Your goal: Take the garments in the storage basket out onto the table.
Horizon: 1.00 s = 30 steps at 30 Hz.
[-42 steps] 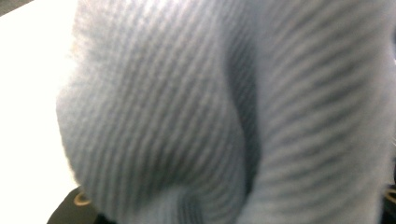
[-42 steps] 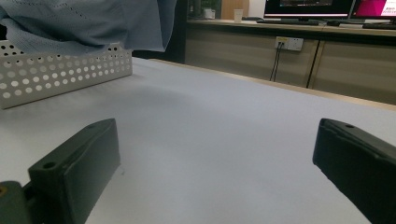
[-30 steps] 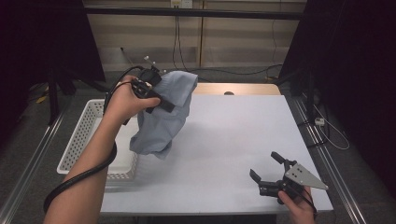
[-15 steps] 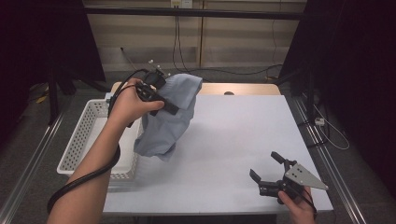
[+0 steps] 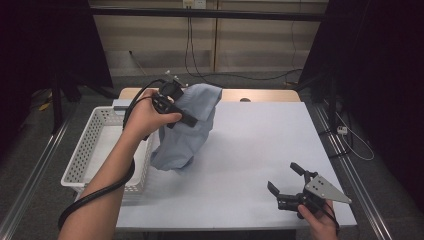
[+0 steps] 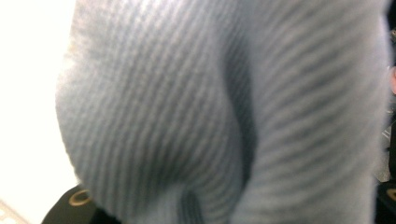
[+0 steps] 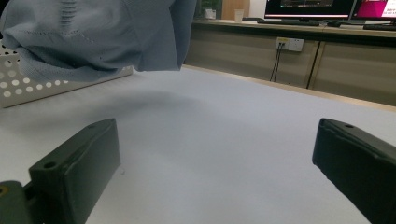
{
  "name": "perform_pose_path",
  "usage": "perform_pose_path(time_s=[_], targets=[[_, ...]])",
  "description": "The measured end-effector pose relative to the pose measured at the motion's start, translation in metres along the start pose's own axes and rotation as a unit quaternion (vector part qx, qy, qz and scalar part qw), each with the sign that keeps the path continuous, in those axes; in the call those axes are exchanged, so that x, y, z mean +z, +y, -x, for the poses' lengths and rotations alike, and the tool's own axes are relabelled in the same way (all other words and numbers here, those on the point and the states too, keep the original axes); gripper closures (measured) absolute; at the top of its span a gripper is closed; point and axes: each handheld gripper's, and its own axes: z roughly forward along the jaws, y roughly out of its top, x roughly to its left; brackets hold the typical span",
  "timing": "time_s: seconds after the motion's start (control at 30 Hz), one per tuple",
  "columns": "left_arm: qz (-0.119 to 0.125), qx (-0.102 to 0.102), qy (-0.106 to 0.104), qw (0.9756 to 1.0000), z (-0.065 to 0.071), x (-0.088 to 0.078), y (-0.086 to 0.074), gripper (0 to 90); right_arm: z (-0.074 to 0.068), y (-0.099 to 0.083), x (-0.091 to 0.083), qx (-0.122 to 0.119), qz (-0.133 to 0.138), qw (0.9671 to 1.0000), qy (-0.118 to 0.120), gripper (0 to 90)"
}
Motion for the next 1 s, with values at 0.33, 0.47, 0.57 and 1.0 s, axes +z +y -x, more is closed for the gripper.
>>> perform_pose_path(time_s=[0.33,0.47,0.57,1.0], targets=[[-0.003,0.012,-0.004,0.9999,0.003,0.015,-0.003,66.9,0.000,0.000,0.000,0.001,0.000,1.0000,0.001,0.7],[-0.005,0.014,-0.009,0.9999,0.005,0.020,-0.004,66.2,0.000,0.000,0.000,0.001,0.000,1.0000,0.001,0.7],[-0.006,0.018,-0.009,0.9998,0.006,0.024,-0.004,65.5,0.000,0.000,0.000,0.001,0.000,1.0000,0.001,0.7],[-0.009,0.032,-0.010,0.9994,0.006,0.039,-0.009,61.1,0.000,0.000,-0.001,-0.001,0.001,1.0000,0.001,0.7]])
